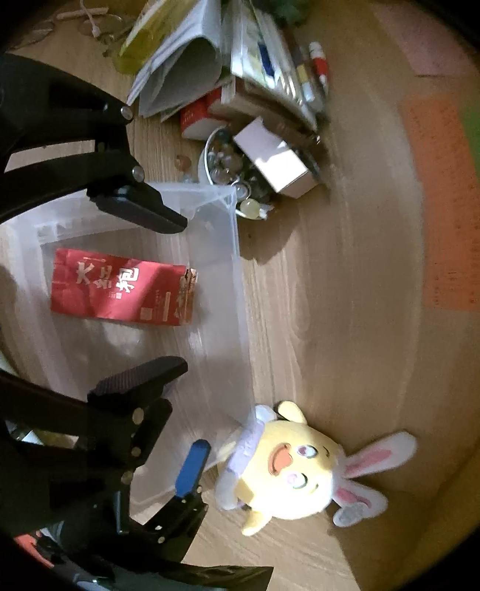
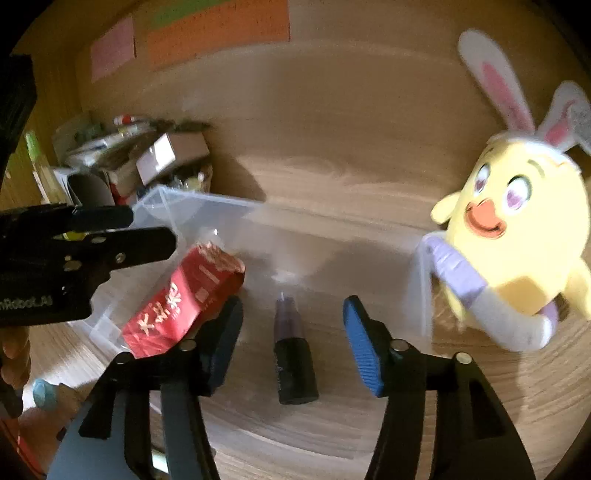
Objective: Organize objects
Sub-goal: 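Open left tool dropping red packet in bin while right tool releases bottle there, then withdraw both tools from the bin back toward the item pile, then grasp blue tape roll with left tool while right tool grasps green glass bottle, then carry blue tape roll with left tool while right tool carries green bottle to bin, then release blue tape roll from left tool while right tool releases green bottle in bin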
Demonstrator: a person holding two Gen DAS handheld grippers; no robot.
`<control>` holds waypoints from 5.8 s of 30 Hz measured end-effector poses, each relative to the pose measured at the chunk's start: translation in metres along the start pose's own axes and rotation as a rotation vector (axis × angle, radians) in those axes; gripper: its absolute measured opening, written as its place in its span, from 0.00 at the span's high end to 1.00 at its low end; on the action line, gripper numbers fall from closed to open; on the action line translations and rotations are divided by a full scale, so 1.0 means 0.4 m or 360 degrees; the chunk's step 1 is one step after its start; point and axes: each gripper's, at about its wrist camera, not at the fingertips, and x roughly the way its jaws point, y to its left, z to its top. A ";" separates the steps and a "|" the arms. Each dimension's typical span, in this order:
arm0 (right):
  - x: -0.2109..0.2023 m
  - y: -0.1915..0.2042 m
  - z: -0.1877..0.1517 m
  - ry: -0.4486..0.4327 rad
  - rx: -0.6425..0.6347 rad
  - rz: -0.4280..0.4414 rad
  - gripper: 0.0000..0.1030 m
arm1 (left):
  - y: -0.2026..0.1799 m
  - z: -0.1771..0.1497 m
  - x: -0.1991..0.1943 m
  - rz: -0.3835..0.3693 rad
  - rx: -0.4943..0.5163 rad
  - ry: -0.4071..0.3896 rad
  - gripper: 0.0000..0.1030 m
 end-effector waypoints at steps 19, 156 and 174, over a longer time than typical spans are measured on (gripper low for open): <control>-0.203 0.045 -0.062 -0.0222 -0.0038 -0.0034 0.22 | 0.039 -0.131 -0.210 0.0025 0.0007 -0.0196 0.09; -0.052 -0.004 -0.057 -0.0088 0.0179 0.0009 0.47 | 0.023 -0.115 0.002 -0.0081 0.0067 -0.0015 0.62; -0.023 0.012 -0.062 -0.0014 0.0132 0.0010 0.45 | -0.004 -0.122 0.023 -0.0056 0.0126 0.0023 0.60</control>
